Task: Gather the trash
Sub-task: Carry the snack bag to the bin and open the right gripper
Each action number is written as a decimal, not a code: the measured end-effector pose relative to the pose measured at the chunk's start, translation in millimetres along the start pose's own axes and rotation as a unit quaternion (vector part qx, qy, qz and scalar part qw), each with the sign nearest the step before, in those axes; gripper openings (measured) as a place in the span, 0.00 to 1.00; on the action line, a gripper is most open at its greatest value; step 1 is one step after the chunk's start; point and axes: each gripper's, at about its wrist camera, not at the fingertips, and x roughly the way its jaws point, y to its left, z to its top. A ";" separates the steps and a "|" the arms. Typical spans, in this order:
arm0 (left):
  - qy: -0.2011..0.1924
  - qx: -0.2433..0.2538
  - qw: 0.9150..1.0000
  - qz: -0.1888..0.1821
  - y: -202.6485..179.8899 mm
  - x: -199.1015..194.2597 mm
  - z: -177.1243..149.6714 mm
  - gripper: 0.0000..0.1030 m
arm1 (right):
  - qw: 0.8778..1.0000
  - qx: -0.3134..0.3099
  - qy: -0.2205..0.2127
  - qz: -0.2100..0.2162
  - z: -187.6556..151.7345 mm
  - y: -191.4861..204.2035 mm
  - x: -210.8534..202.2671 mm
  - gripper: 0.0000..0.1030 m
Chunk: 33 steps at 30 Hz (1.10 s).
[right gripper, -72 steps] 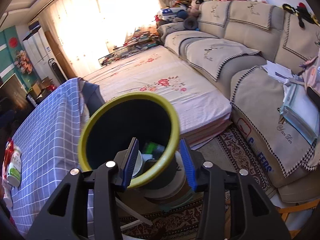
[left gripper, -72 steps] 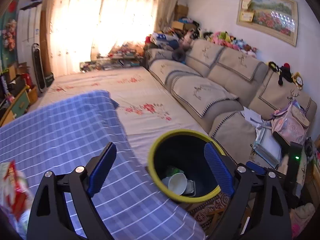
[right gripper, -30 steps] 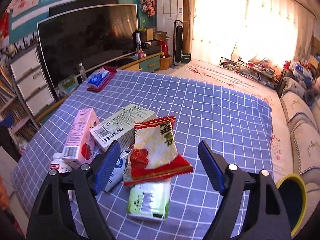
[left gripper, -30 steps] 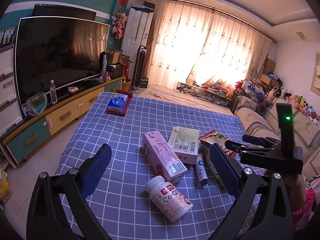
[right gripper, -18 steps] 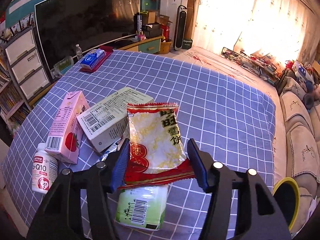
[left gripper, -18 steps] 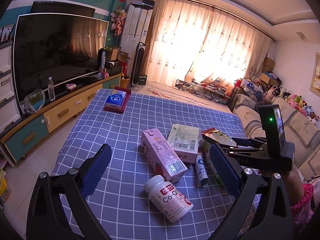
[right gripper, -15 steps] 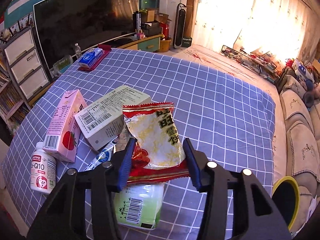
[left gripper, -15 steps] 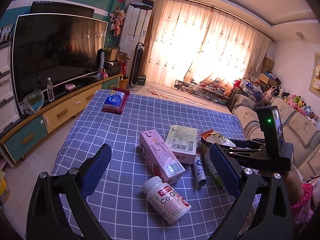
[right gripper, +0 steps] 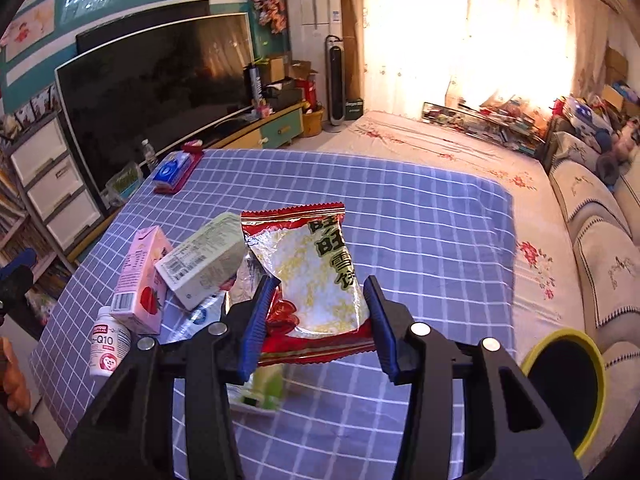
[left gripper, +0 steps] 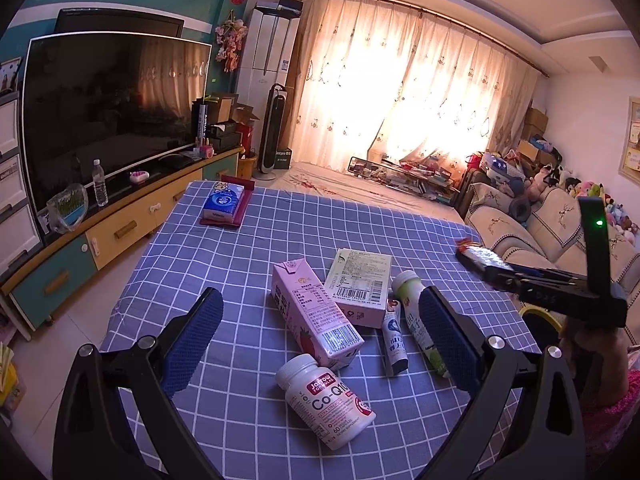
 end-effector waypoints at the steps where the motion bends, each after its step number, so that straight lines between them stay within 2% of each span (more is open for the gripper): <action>1: 0.001 0.001 1.000 0.001 -1.4 0.9 -0.3 0.94 | 1.000 0.011 -0.003 -0.008 -3.8 -11.1 -5.5 0.43; 7: 0.012 0.005 1.000 0.006 -7.8 8.5 -4.0 0.94 | 0.994 0.089 -0.002 -0.068 -35.7 -88.0 -26.9 0.43; 14: 0.023 0.017 0.999 0.016 -19.5 15.9 -9.2 0.94 | 0.965 0.202 0.035 -0.162 -95.9 -200.7 -30.9 0.44; 18: 0.031 0.026 0.999 0.019 -29.9 20.8 -12.3 0.94 | 0.947 0.245 0.060 -0.198 -126.2 -247.9 -20.5 0.44; 21: 0.035 0.034 0.999 0.022 -38.8 23.3 -13.7 0.94 | 0.938 0.259 0.075 -0.219 -142.7 -271.1 -12.5 0.47; 22: 0.036 0.036 0.998 0.022 -41.2 23.8 -13.8 0.94 | 0.936 0.261 0.078 -0.222 -145.1 -276.1 -9.5 0.53; 26: 0.040 0.044 0.998 0.022 -48.5 25.9 -14.1 0.94 | 0.929 0.275 0.069 -0.237 -154.6 -290.4 -9.0 0.61; 29: 0.044 0.046 0.998 0.024 -50.7 27.4 -14.2 0.94 | 0.928 0.282 0.055 -0.237 -157.5 -291.6 -16.6 0.62; 33: 0.048 0.047 0.997 0.027 -52.2 28.5 -16.2 0.94 | 0.934 0.267 0.036 -0.232 -154.0 -277.2 -29.3 0.68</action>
